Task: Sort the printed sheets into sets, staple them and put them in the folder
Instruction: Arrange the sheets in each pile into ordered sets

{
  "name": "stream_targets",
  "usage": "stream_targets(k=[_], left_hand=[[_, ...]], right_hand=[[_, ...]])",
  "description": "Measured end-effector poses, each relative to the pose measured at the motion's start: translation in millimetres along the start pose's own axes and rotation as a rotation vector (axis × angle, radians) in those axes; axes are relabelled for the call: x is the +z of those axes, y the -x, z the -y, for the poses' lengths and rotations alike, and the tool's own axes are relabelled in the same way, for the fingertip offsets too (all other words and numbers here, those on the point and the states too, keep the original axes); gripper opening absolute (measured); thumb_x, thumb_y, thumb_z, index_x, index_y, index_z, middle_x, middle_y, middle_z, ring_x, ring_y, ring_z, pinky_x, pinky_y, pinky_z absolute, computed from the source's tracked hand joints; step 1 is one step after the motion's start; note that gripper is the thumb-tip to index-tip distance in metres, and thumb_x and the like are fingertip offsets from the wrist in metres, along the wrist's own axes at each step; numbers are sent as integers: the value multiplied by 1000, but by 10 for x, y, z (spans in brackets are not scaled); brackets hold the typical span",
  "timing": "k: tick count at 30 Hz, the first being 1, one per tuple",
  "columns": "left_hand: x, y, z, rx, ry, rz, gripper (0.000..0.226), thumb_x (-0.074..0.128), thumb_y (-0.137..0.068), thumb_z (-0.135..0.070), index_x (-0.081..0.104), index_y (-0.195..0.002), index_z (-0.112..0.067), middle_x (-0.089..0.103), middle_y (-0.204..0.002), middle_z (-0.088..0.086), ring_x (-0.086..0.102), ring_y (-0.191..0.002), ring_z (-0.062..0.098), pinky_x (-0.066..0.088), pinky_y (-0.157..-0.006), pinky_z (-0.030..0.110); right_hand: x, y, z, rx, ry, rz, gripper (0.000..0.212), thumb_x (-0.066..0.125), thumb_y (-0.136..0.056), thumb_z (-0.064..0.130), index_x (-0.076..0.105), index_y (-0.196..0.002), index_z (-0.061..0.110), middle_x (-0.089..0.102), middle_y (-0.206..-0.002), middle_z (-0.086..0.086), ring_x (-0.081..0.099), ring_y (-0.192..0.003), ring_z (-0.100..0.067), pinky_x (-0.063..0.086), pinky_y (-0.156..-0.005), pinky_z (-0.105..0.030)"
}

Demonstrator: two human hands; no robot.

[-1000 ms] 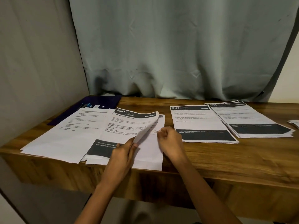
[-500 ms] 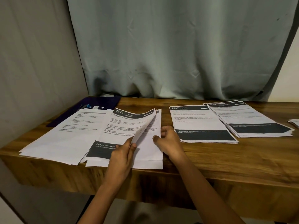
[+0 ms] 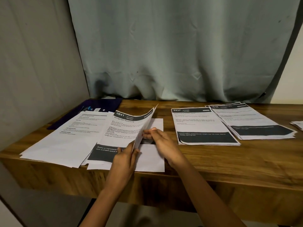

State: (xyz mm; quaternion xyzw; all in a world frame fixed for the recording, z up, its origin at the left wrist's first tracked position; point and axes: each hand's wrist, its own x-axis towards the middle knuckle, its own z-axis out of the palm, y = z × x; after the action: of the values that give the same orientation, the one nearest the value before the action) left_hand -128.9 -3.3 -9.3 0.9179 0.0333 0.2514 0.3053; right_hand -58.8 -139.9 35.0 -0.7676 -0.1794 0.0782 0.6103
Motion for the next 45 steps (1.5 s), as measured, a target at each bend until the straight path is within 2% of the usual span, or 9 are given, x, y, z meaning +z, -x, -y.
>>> stream_targets(k=[2,5,13,16,22,28,35,40,45], left_hand=[[23,11,-21,-59,17,-70,42,45,-98,-28,50,-135,-11,61,-121,20,62,-106,34,53,-88,42],[29,41,-76,-87,85,-133,47,41,-94,-33,51,-134,-8,59,-125,18,63,-106,33,54,-88,41],[-5,85,-150,-192,236,-269,54,37,-89,-40,53,-130,-7,58,-124,17,63,-99,31,58,-77,42],[-7,80,-158,-189,229,-265,54,37,-90,-40,52,-131,-8,58,-125,17,63,-98,28,58,-76,40],[-18,36,-109,-164,160,-195,57,34,-90,-43,52,-134,-11,60,-120,18,63,-99,29,57,-82,45],[13,16,-67,-24,40,-16,38,49,-97,-27,53,-134,-19,67,-115,7,55,-112,32,43,-100,49],[-73,-29,-112,78,-179,251,59,58,-87,-51,44,-139,-29,55,-133,-5,45,-129,18,18,-116,52],[-111,-46,-89,106,-335,354,66,48,-84,-65,40,-139,-31,50,-137,-6,42,-131,14,20,-116,50],[-142,-7,-119,95,-456,378,105,0,-61,-91,39,-138,-31,51,-135,-6,46,-127,15,31,-111,48]], right_hand=[[-27,-4,-29,-5,206,-111,30,47,-98,33,63,-117,14,68,-115,0,62,-100,-11,43,-75,-19],[-91,4,-133,26,574,-238,35,59,-92,33,59,-116,8,64,-111,-5,61,-97,-20,43,-74,-24],[-122,-29,-89,84,430,-186,45,72,-83,24,51,-121,9,59,-118,-1,57,-103,-16,35,-55,-11],[-123,-36,-70,129,372,-199,49,72,-83,21,47,-124,10,55,-121,-1,55,-112,-19,38,-67,-18],[-153,-146,-8,76,341,-309,38,64,-88,10,53,-124,10,62,-115,-7,55,-92,-15,40,-65,-19],[-505,-330,209,-59,421,-529,35,62,-89,9,53,-123,12,64,-112,-9,62,-99,-25,49,-78,-30],[-1063,-336,369,-302,527,-787,30,58,-90,7,55,-120,7,66,-109,-17,63,-96,-34,51,-83,-38],[-1422,-280,377,-325,354,-936,29,54,-93,8,55,-121,6,65,-112,-15,64,-95,-27,47,-73,-24],[-1614,-216,242,-184,199,-965,31,57,-93,11,54,-123,7,60,-121,-10,60,-106,-24,48,-79,-25]])
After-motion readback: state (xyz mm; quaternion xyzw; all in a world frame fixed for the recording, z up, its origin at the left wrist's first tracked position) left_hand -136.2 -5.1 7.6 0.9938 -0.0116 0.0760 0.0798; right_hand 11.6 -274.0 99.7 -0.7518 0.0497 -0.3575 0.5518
